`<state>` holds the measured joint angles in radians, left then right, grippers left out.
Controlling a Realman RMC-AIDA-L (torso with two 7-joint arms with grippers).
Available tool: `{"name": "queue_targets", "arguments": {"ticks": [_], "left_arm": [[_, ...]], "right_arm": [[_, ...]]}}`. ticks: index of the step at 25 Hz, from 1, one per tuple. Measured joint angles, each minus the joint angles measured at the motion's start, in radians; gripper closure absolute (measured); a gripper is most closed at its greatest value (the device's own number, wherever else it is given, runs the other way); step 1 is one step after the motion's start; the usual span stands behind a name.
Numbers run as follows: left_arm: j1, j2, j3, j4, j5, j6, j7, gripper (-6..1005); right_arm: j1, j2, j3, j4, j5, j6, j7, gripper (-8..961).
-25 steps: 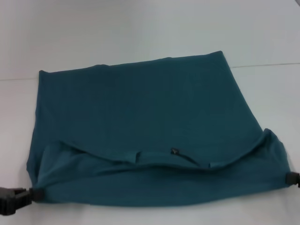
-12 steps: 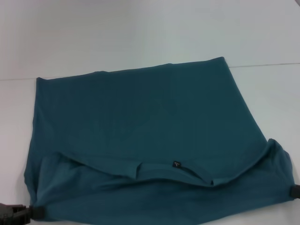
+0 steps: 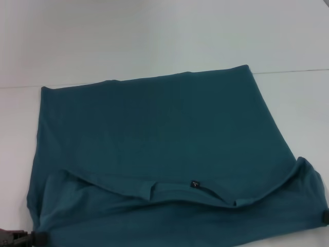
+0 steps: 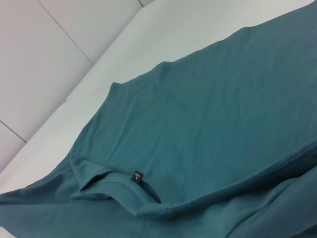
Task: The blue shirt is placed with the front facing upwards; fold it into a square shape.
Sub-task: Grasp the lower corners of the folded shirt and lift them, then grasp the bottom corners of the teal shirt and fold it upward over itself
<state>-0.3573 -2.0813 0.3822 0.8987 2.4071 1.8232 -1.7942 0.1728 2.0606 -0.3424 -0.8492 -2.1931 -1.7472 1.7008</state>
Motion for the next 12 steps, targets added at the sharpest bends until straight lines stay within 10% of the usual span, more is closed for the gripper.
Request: {"name": "queue_targets", "arguments": {"ticks": [12], "left_arm": [[0.0, 0.006, -0.011, 0.005, 0.017, 0.019, 0.003, 948]], "right_arm": [[-0.017, 0.001, 0.049, -0.004, 0.0, -0.055, -0.017, 933]]}}
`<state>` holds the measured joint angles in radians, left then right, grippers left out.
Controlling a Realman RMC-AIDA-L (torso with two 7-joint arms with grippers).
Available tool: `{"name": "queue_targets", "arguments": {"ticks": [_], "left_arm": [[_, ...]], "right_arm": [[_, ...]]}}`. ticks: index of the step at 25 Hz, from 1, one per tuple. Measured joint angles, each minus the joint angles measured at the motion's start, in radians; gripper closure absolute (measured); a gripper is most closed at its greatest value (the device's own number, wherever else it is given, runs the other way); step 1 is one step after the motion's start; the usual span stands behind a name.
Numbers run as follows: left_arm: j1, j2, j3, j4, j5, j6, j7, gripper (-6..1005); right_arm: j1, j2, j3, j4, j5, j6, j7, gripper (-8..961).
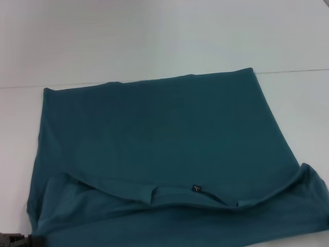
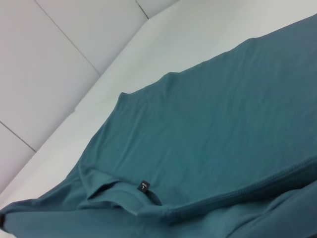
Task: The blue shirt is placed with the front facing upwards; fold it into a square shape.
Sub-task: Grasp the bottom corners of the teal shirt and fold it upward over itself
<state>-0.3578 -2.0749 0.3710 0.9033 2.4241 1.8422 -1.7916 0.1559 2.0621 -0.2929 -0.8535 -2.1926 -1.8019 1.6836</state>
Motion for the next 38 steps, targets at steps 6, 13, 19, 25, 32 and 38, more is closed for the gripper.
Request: {"name": "queue_targets", "arguments": {"ticks": [6, 13, 19, 25, 32, 38], "left_arm": [[-0.002, 0.002, -0.015, 0.009, 0.009, -0.005, 0.0, 949], [-0.012, 0.013, -0.052, 0.008, 0.009, -0.016, 0.001, 948], [-0.018, 0.014, -0.051, 0.002, 0.008, -0.029, 0.002, 948], [-0.031, 0.014, -0.053, -0.017, -0.05, -0.085, -0.002, 949], [-0.134, 0.032, -0.054, -0.134, -0.147, -0.267, -0.011, 948], [-0.272, 0.054, -0.052, -0.253, -0.183, -0.52, -0.028, 949]], "right_arm": [[-0.02, 0.004, 0.016, 0.004, 0.0, -0.021, -0.028, 933], [-0.032, 0.013, 0.02, 0.006, -0.001, -0.025, -0.048, 932], [-0.018, 0.011, 0.02, 0.007, -0.001, -0.028, -0.044, 933], [0.032, 0.008, 0.045, 0.007, 0.009, -0.013, -0.038, 932], [0.178, 0.013, 0.074, 0.045, 0.01, 0.082, -0.021, 932], [0.33, 0.007, 0.072, 0.13, 0.013, 0.315, -0.011, 932]]}}
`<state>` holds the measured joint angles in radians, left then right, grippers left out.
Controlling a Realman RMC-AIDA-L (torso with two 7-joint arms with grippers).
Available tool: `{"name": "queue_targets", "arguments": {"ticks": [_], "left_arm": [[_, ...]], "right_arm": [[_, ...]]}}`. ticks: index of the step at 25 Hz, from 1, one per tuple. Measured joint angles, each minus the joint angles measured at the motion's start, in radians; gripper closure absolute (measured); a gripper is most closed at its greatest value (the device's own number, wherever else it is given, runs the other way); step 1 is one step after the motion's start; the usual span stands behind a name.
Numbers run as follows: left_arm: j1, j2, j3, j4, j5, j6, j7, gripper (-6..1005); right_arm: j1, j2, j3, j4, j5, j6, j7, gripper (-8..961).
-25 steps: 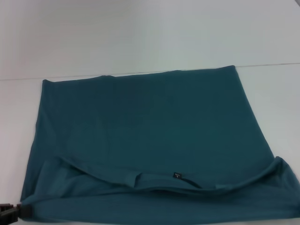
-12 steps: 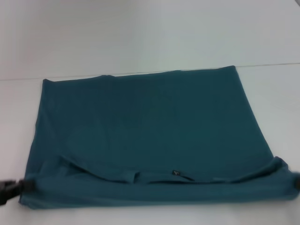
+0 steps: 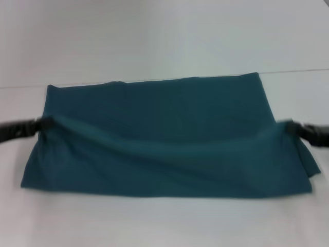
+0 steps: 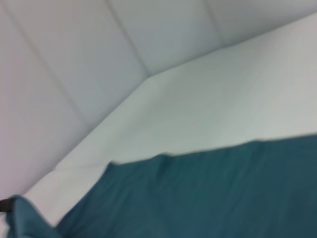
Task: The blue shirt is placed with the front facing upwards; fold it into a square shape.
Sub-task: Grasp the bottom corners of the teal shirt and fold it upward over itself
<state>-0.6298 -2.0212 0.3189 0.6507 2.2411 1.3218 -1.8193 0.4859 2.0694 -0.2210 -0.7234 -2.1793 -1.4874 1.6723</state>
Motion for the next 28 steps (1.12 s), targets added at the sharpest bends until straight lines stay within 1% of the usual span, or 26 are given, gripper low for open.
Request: {"name": "queue_targets", "arguments": {"ticks": [4, 7, 12, 18, 25, 28], "left_arm": [[-0.075, 0.003, 0.004, -0.049, -0.01, -0.165, -0.005, 949], [-0.118, 0.0, 0.008, -0.076, -0.018, -0.277, -0.003, 948], [-0.166, -0.01, 0.014, -0.098, -0.023, -0.39, 0.004, 948], [-0.186, -0.014, 0.023, -0.102, -0.074, -0.475, 0.005, 948], [-0.204, -0.011, 0.04, -0.119, -0.113, -0.536, 0.031, 949], [-0.209, -0.016, 0.067, -0.123, -0.116, -0.566, 0.037, 949]], "right_arm": [[0.093, -0.003, -0.011, 0.06, 0.012, 0.184, -0.018, 933], [0.158, 0.0, -0.016, 0.103, 0.028, 0.314, -0.053, 933], [0.235, 0.01, -0.058, 0.159, 0.07, 0.49, -0.104, 933], [0.28, 0.013, -0.126, 0.198, 0.141, 0.605, -0.136, 932], [0.292, 0.013, -0.194, 0.207, 0.241, 0.678, -0.156, 932], [0.298, 0.014, -0.205, 0.211, 0.252, 0.696, -0.157, 933]]}}
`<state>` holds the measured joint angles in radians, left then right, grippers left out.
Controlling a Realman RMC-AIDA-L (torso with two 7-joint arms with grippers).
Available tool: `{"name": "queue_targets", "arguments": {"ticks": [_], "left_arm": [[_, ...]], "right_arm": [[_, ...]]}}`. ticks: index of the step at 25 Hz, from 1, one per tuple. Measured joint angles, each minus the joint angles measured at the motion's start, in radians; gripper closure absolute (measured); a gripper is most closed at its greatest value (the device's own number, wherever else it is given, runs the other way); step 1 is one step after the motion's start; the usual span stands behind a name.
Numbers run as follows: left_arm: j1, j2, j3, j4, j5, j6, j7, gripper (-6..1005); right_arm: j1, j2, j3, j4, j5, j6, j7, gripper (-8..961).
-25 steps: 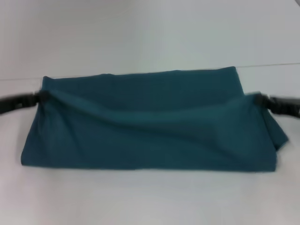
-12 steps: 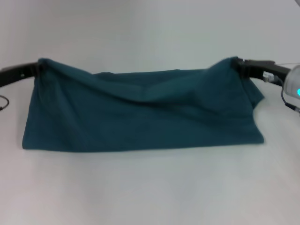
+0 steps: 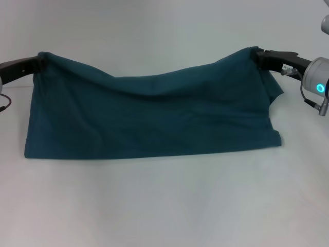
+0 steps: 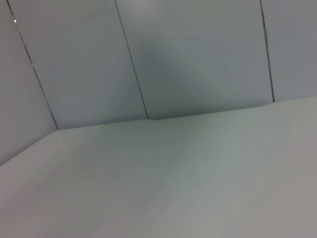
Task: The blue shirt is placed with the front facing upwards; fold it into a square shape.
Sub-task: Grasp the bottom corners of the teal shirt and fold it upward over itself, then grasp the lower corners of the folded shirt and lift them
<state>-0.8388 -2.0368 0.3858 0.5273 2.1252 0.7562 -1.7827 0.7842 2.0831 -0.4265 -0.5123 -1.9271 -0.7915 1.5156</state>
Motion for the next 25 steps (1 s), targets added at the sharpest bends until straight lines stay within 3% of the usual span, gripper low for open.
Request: {"name": "queue_targets", "arguments": {"ticks": [6, 12, 16, 20, 24, 25], "left_arm": [[-0.01, -0.013, 0.009, -0.007, -0.004, -0.045, 0.009, 949], [-0.016, -0.059, 0.011, -0.016, -0.064, -0.137, 0.113, 936], [-0.026, -0.067, 0.012, -0.039, -0.099, -0.229, 0.125, 912], [-0.018, -0.067, 0.011, -0.038, -0.18, -0.309, 0.128, 738], [0.004, -0.072, 0.013, -0.013, -0.232, -0.297, 0.144, 479], [0.009, -0.076, 0.016, -0.005, -0.234, -0.291, 0.145, 457]], "right_arm": [[0.009, 0.0, -0.002, 0.014, 0.002, 0.038, -0.002, 933], [0.039, 0.0, -0.036, 0.077, 0.005, 0.198, -0.05, 903], [0.049, 0.002, -0.04, 0.084, 0.042, 0.265, -0.095, 873], [0.043, 0.002, -0.04, 0.084, 0.139, 0.273, -0.193, 724], [0.029, -0.002, -0.04, 0.077, 0.181, 0.258, -0.214, 601], [0.024, -0.002, -0.04, 0.077, 0.182, 0.249, -0.213, 577]]}}
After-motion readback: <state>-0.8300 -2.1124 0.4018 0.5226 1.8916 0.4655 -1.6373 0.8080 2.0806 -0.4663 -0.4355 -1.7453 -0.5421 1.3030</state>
